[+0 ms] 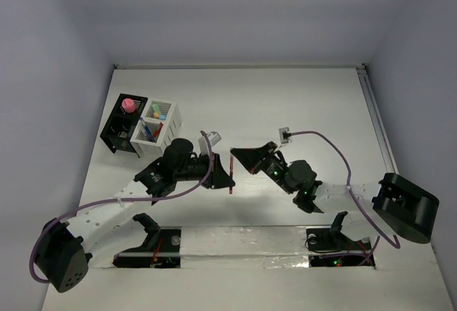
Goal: Sort the stationery into containers
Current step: Close the pen at the center of the board.
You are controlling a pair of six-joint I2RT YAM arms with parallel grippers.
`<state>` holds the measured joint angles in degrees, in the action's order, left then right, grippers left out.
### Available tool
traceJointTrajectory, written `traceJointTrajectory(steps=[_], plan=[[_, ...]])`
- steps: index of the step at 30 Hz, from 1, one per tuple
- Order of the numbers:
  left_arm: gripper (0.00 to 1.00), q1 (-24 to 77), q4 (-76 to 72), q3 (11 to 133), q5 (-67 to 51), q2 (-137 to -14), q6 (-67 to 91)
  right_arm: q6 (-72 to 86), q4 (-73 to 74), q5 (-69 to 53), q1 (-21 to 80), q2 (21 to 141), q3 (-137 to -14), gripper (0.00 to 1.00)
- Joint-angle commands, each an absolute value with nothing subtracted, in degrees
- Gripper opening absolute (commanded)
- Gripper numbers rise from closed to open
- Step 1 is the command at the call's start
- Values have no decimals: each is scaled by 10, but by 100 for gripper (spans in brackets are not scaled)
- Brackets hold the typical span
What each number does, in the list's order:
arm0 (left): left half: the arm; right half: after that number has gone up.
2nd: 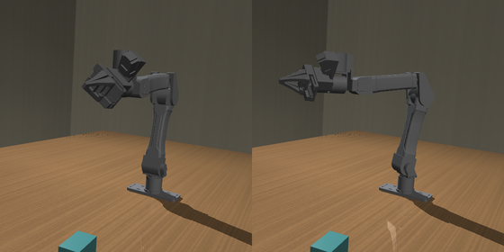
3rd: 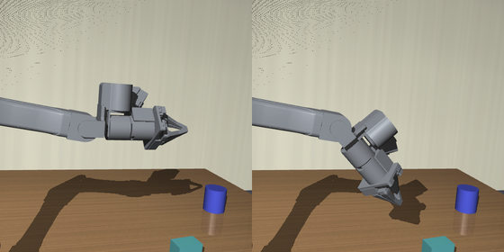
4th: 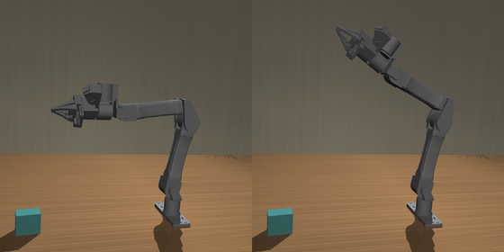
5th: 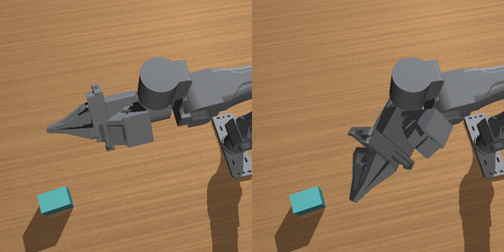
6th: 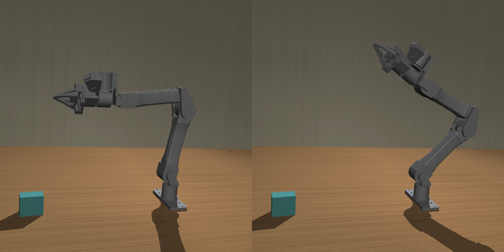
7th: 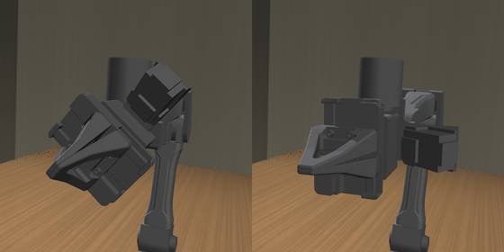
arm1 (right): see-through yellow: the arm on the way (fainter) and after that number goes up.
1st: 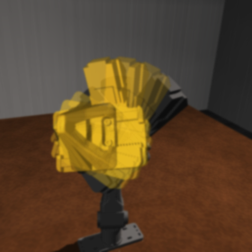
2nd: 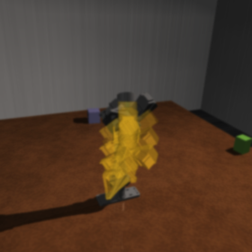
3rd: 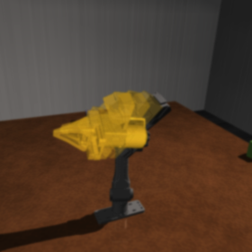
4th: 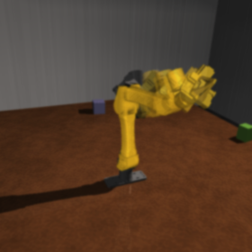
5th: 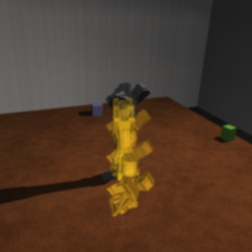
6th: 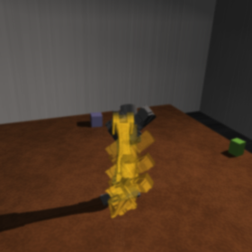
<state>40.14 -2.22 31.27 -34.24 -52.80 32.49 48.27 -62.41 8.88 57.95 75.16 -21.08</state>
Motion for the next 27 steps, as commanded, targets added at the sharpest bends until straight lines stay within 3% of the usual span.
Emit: traceJointTrajectory(steps=[1,6,21,25,27], plan=[[0,367,-338,433,-167,-501,324,508,-431,-99,664,759,-124,0],[0,367,-351,412,-153,-492,325,512,-366,-60,664,681,-102,0],[0,372,-431,328,-227,-522,357,480,-303,-45,664,617,-147,0],[0,372,-425,315,-232,-503,346,469,-210,-11,664,549,-155,0],[0,372,-424,307,-249,-496,344,450,-165,23,664,494,-169,6]])
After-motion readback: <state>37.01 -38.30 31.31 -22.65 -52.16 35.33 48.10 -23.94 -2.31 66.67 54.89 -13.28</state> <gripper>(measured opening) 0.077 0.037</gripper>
